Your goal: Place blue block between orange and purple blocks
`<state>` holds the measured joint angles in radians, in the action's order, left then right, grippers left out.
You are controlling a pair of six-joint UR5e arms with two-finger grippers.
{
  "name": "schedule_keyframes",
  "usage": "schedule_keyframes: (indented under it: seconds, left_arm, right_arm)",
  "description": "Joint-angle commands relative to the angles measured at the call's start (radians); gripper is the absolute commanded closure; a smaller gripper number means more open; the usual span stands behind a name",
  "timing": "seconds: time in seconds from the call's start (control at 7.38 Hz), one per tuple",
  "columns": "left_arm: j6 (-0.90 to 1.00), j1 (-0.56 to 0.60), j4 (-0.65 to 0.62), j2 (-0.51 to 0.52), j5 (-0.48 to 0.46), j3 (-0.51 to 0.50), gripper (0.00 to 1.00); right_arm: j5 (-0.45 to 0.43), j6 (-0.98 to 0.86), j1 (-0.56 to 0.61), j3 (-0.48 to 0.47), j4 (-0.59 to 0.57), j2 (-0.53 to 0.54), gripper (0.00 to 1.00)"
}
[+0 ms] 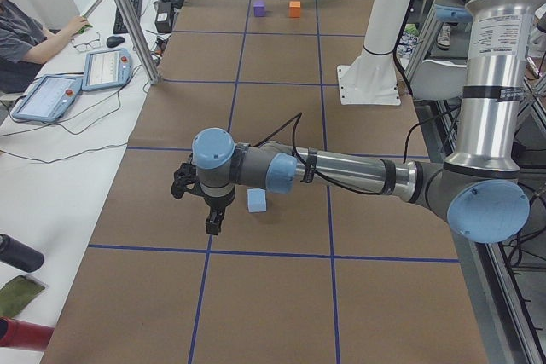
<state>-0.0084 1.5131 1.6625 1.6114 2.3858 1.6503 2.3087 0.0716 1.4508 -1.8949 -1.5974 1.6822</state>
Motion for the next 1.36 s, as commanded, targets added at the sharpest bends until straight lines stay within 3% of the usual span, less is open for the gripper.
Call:
schedule_keyframes:
  seconds: [0.0, 0.54, 0.95, 1.22]
  left_arm:
    - [-0.223, -0.196, 0.074, 0.001, 0.004, -0.018, 0.0]
    - [-0.746, -0.347, 0.423, -0.085, -0.039, -0.017, 0.0]
    - [-0.749, -0.485, 0.434, -0.093, -0.186, -0.017, 0.0]
    - [-0.745, -0.522, 0.433, -0.108, -0.209, -0.017, 0.0]
  right_arm:
    - [0.0, 0.005, -0.003, -0.001, 0.001, -0.001, 0.0]
    - [0.0, 0.005, -0.003, -0.004, 0.001, -0.001, 0.0]
    - [0.0, 0.005, -0.003, -0.004, 0.001, 0.001, 0.0]
    - [0.0, 0.005, -0.003, -0.003, 0.001, 0.002, 0.0]
